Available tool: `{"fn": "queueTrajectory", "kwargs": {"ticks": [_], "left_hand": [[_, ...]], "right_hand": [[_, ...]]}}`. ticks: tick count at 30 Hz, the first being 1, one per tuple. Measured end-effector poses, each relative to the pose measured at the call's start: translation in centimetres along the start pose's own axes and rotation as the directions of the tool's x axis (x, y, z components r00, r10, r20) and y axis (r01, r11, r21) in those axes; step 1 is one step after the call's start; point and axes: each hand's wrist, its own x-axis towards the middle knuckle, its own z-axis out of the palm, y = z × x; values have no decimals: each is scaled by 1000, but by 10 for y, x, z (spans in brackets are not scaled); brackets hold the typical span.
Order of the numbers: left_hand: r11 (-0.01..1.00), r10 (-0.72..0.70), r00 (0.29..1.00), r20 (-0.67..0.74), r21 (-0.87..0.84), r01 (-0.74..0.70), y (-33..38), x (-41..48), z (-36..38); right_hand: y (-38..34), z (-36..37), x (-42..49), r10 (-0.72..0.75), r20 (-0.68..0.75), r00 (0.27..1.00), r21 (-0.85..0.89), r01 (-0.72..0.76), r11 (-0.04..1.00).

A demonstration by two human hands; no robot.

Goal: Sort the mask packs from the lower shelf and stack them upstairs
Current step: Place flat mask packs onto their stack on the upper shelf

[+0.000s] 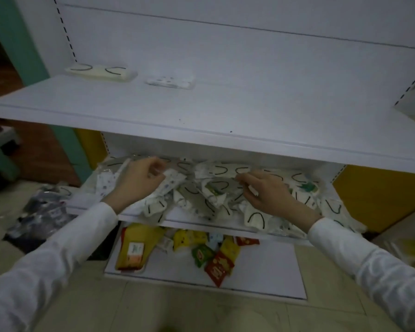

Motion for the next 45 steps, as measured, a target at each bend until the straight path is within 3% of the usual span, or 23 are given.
{"fn": "queueTrajectory", "kwargs": {"ticks": [3,7,11,16,18,21,24,27,28,30,32,34,37,40,43,45], "left_hand": [[982,-187,982,34,6,187,-53,-7,12],[932,-360,927,101,3,362,-122,-22,33],[910,-406,899,167,-15,414,-179,-18,48],[904,-420,892,165,-14,428,-235,-8,52],[900,-427,880,209,4,435,-252,-5,54],[900,-429,871,241,28,435,-270,1,56],[892,-438,855,276,19,451,-281,6,57],[898,-421,869,262,-15,439,-288,15,60],[900,-416,871,261,-24,436,-289,18,62],[897,-412,875,254,-55,438,-291,24,69],[858,-450,854,261,-141,495,-293,32,77],[776,-510,815,275,-263,574,-291,39,84],[802,-504,849,161,-278,529,-289,48,94],[874,-482,873,-70,-112,474,-306,52,90],[721,-662,708,-244,49,691,-344,60,80],[597,-780,599,-183,72,799,-367,68,73]], "right_hand": [[5,49,1,182,108,977,124,-195,973],[-7,128,11,341,300,891,213,-411,886],[-28,214,41,437,507,743,251,-613,749],[-45,303,120,667,650,364,276,-931,240],[-46,339,140,724,632,276,323,-943,78],[-47,387,152,777,594,207,400,-915,-63],[-65,373,166,832,533,151,461,-877,-136],[-67,369,165,840,519,161,528,-833,-167],[-69,368,164,823,544,161,556,-804,-210],[-72,370,164,827,555,91,595,-738,-318],[-75,365,165,840,541,39,629,-682,-374],[-79,355,162,850,526,43,663,-647,-378],[-81,343,154,863,500,72,684,-643,-343],[-81,335,151,849,515,118,707,-618,-343],[-78,327,148,839,523,151,719,-606,-339],[-80,324,143,830,532,168,727,-594,-345]]}}
